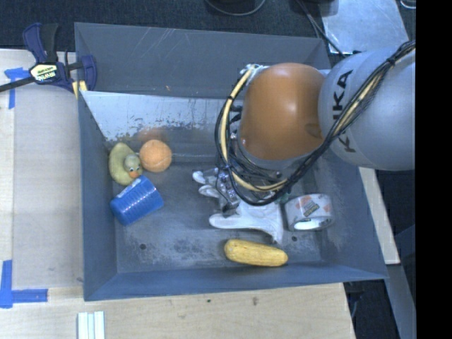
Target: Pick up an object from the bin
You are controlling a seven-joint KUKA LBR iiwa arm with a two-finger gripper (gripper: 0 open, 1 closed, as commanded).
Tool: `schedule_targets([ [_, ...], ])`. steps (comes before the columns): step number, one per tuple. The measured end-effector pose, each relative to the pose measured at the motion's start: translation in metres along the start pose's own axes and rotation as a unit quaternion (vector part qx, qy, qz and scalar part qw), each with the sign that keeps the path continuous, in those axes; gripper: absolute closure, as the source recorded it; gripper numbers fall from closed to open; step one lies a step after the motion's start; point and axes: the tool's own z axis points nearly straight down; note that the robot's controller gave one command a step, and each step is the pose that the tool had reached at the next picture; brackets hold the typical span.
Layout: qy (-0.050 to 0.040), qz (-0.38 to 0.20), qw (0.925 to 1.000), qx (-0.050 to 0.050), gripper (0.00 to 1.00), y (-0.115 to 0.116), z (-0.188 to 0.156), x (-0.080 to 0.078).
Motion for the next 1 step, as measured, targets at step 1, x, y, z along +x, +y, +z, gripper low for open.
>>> schedule_targets([
  [1, -0.0028, -0.008, 1.0, 0.0, 1.0, -0.0135, 0.0391, -0.0179],
])
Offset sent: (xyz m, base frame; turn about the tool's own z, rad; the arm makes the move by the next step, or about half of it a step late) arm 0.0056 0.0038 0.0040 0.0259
